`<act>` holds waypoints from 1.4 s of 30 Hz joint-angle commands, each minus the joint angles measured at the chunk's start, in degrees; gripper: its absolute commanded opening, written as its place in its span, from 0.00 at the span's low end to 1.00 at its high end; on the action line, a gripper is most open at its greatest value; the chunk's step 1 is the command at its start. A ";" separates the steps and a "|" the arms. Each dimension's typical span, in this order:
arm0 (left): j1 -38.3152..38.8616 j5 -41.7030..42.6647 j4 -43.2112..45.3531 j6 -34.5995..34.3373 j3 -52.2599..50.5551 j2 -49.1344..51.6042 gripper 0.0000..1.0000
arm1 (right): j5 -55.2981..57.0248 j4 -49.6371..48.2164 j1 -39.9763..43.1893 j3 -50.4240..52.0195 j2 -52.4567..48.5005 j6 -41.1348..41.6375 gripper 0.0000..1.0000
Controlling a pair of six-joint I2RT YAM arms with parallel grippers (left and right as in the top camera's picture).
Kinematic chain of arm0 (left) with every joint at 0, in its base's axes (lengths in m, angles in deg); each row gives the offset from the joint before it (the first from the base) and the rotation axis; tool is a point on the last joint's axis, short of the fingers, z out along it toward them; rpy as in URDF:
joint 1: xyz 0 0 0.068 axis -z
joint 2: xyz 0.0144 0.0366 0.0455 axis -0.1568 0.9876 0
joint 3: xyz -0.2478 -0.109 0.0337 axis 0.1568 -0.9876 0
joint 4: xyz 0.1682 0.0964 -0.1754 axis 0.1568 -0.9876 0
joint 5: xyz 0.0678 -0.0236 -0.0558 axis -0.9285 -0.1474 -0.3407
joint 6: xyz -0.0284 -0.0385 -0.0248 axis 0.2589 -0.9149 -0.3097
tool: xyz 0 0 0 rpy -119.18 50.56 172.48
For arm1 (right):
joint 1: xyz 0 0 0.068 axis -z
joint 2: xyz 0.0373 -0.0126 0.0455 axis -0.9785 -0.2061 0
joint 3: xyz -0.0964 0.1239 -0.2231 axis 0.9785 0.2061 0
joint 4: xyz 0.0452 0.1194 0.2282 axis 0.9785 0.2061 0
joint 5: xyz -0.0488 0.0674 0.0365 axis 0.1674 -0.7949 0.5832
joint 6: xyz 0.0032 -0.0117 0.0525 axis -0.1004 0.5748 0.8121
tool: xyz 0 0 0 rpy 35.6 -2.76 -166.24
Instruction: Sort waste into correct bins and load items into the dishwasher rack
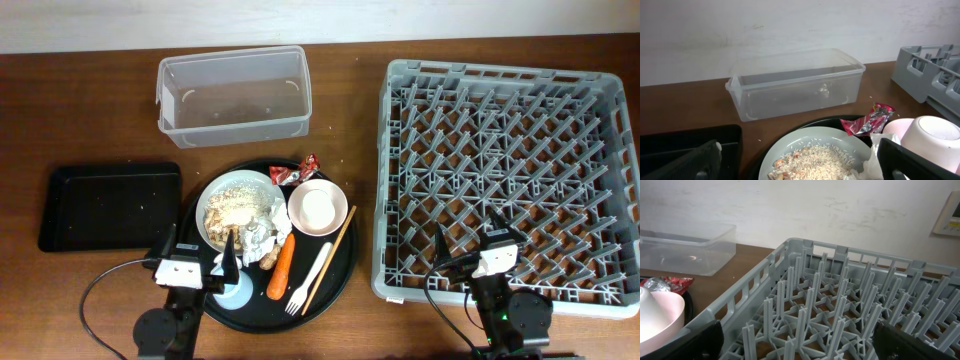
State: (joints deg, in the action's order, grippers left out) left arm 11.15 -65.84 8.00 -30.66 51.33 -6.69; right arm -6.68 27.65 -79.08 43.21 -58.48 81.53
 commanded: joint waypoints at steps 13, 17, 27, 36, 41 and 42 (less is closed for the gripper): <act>-0.04 0.22 -0.04 1.09 -0.31 0.72 0.99 | -0.55 0.26 -0.52 0.26 0.37 -0.02 0.98; -0.04 0.22 -0.04 1.09 -0.31 0.72 0.99 | -0.57 0.26 -0.52 0.26 0.37 -0.02 0.98; -0.04 0.22 0.00 1.09 -0.31 0.72 0.99 | -0.55 0.24 -0.52 0.26 0.37 0.00 0.98; -0.04 0.22 0.09 1.09 -0.24 0.72 0.99 | -0.33 0.26 -0.52 0.24 0.33 3.93 0.98; -0.04 0.22 -3.02 1.07 2.19 0.74 0.99 | -0.57 2.01 -0.52 -2.01 0.22 8.13 0.98; -0.04 0.22 -4.68 1.07 3.26 0.74 0.99 | -0.57 3.06 -0.52 -3.06 0.00 9.01 0.98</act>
State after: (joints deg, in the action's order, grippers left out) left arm 11.15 -65.90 6.71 -30.66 51.77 -6.17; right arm -6.66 28.87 -79.08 42.79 -58.48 87.37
